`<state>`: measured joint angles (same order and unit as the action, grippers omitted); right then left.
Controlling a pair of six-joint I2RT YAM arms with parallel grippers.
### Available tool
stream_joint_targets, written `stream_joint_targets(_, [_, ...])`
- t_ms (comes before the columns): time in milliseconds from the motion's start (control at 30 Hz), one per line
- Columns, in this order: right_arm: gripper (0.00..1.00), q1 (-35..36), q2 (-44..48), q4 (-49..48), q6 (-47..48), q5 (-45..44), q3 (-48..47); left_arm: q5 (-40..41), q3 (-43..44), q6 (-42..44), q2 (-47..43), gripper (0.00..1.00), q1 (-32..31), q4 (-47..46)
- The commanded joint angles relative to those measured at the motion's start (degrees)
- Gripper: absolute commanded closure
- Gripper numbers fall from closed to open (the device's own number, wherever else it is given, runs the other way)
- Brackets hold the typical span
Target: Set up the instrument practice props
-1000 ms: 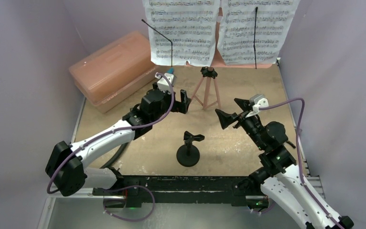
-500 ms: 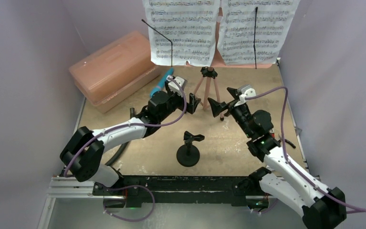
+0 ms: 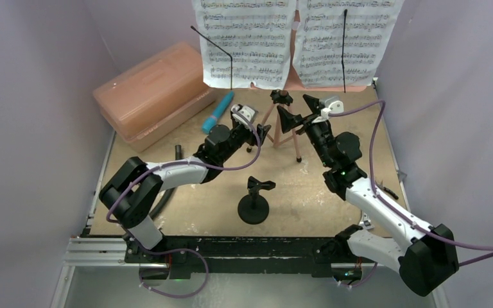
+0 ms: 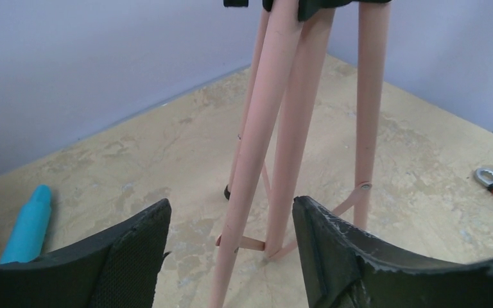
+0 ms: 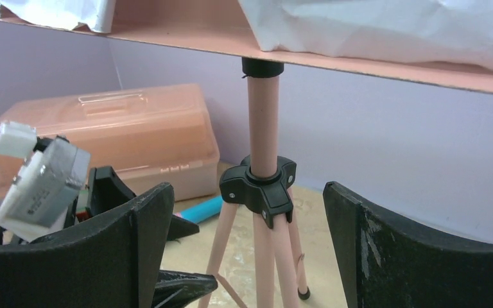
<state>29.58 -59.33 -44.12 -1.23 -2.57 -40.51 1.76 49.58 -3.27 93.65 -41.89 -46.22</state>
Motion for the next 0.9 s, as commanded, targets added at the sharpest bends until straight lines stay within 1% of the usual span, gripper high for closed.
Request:
stream_joint_targets(0, [0.12,0.05,-0.85,-6.70,0.45,-2.07,-2.02,0.92,1.37,2.93,2.91,0.34,0.36,-8.07])
stream_joint_targets(200, [0.13,0.07,-2.47,-8.42,0.46,-1.49,-2.05,0.07,3.42,6.24,6.87,0.34,0.39,-10.57])
stream_joint_targets(400, [0.15,0.04,-3.64,-12.59,1.03,-0.80,-1.26,-1.19,4.73,7.62,9.62,0.39,0.43,-13.20])
stream_joint_targets(467, [0.16,0.04,-4.34,-13.49,1.02,-0.92,-1.36,-1.44,4.75,8.78,10.00,0.45,0.34,-14.13])
stream_joint_targets(600, [0.18,0.04,-6.14,-16.01,2.75,-0.88,-1.74,-1.50,4.82,10.53,9.87,0.61,0.34,-14.31])
stream_joint_targets(733, [0.20,0.04,-8.29,-19.97,3.18,-0.47,-1.92,-4.03,4.35,11.68,9.46,0.76,0.41,-14.29])
stream_joint_targets(867, [0.22,0.04,-10.92,-23.35,3.22,-1.39,-2.31,-4.79,3.50,12.01,9.15,0.91,0.36,-15.11])
